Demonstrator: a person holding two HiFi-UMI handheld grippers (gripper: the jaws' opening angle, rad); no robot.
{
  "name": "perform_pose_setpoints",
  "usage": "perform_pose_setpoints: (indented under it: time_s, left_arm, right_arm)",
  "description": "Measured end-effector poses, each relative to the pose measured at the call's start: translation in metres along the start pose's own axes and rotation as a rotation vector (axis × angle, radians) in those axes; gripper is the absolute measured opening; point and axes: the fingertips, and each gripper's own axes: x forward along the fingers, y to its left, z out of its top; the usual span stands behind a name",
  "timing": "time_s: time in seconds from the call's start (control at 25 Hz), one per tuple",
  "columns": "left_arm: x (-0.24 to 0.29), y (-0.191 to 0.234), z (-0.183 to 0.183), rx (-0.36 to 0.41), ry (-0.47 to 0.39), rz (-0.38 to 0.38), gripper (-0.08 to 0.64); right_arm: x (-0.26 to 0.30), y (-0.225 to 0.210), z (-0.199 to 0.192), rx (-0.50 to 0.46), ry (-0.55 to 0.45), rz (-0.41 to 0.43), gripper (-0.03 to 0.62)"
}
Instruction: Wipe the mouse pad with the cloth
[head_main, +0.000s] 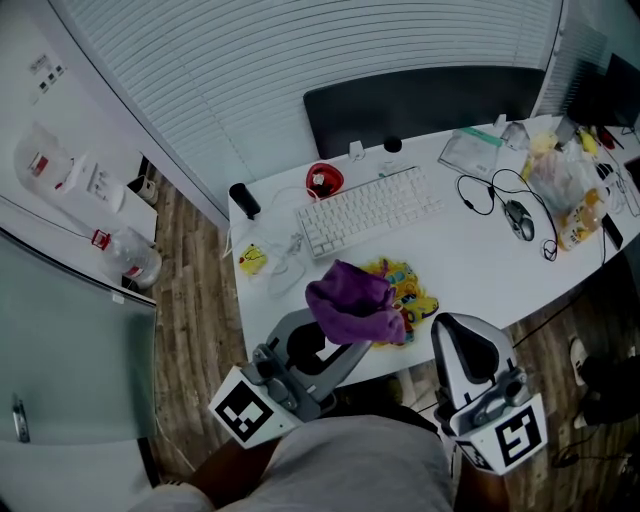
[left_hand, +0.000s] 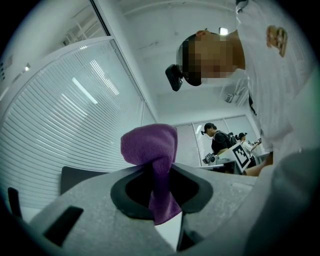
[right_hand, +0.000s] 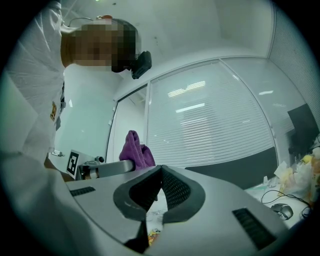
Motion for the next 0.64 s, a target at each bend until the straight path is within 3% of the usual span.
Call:
perform_pose_setpoints:
  time_s: [0.64]
  left_arm:
    - [-0.0024,-0.0034,0.009,0.007,-0.027,-0.021,0.081]
  right_arm:
    - [0.0007,0.0055,0.0071,-0.029,-0.005,-0.006,0.011]
